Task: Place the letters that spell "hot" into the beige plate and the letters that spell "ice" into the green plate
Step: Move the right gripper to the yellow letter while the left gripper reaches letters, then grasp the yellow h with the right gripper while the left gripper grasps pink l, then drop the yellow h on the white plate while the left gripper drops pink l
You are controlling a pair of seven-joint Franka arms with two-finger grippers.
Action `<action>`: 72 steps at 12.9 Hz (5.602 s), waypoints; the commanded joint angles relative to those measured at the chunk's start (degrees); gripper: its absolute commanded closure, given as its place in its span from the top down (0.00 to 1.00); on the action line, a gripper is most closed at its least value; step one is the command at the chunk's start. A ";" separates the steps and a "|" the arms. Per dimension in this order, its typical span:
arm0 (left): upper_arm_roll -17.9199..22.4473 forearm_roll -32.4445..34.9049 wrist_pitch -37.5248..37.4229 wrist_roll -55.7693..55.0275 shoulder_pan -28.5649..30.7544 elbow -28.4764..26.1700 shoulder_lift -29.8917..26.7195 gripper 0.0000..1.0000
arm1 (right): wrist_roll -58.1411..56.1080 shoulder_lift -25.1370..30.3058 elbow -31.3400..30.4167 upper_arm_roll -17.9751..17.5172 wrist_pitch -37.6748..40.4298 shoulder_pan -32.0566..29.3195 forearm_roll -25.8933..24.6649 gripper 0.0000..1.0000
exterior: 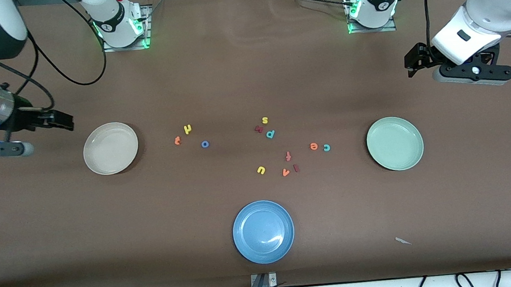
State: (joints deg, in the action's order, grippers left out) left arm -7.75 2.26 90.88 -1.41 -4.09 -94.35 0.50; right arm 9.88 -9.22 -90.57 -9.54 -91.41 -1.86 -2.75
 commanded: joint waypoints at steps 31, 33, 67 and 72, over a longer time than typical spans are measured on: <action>5.11 -1.03 46.41 -44.64 -24.91 10.67 45.82 0.69 | 9.02 -18.20 -30.28 -6.63 -44.29 15.22 -0.94 0.53; 5.11 -0.33 46.41 -45.70 -25.70 10.33 45.99 0.58 | 9.02 -19.51 -30.28 -6.55 -46.48 15.13 -1.30 0.53; 0.72 2.75 33.49 -1.10 -2.78 -6.18 31.15 0.00 | -19.81 -17.33 -24.92 18.95 -31.55 8.89 -0.42 0.99; 2.39 2.84 34.02 6.86 0.04 -15.60 28.15 0.00 | -9.82 -11.62 -20.80 11.85 -24.87 9.51 0.63 0.99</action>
State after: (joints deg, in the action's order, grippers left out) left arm -5.36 3.81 124.49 3.62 -4.30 -106.03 32.04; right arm -4.74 -23.68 -112.01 5.81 -118.53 7.61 -3.00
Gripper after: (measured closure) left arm 0.894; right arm 0.057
